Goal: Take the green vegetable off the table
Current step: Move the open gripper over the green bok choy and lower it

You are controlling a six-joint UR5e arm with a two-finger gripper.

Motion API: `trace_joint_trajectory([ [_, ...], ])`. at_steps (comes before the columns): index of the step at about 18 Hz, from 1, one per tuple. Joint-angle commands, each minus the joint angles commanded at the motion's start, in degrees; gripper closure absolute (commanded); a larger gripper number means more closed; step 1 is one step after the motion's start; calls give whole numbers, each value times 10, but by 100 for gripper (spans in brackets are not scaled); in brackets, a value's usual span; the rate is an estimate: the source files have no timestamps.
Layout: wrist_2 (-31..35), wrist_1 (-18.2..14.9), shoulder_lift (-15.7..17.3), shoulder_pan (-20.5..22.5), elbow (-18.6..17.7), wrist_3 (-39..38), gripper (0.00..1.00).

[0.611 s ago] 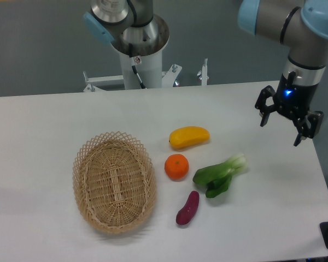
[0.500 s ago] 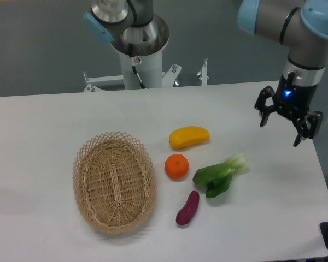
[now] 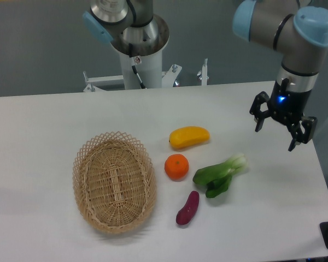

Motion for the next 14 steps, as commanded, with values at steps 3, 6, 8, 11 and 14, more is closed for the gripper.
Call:
trace_joint_trajectory([
  [3,0,17,-3,-9,-18,-38,0],
  [6,1,46,-13,-34,-37,-81,0],
  [8,1,82,-25,-39,-56,-110,0],
  [11,10,107,-48,-56,-74,-131,0],
  [14,82,110,-56,-58,-83,-120,0],
])
